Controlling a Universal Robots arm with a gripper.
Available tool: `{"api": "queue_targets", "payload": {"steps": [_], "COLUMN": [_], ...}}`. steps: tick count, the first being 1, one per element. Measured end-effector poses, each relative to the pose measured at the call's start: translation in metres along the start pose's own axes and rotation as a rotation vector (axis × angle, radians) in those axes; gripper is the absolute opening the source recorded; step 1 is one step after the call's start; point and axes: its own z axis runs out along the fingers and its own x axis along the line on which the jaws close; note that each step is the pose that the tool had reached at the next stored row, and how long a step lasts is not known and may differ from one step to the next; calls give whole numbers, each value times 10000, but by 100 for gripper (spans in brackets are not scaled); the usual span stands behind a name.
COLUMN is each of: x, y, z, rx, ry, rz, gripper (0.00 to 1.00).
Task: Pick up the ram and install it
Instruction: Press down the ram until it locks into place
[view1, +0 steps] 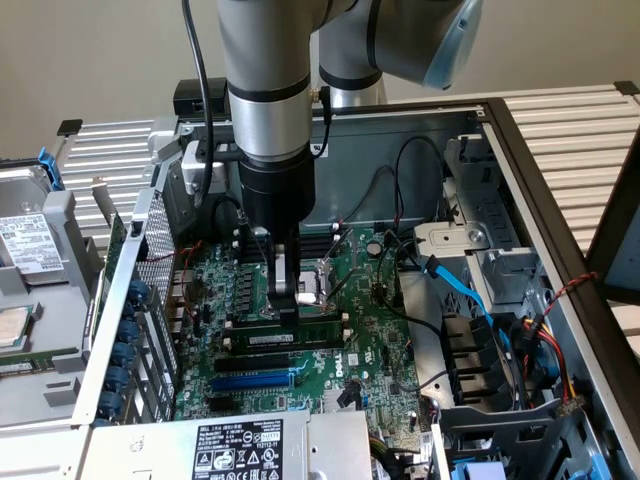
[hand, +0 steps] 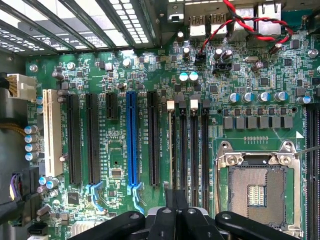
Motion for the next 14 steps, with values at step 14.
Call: {"api": "queue_targets", "payload": {"steps": [14], "x": [-2], "y": [1], "z": [30], "rx": [-3], "ry": [1], "rz": [0], "gripper": [11]}}
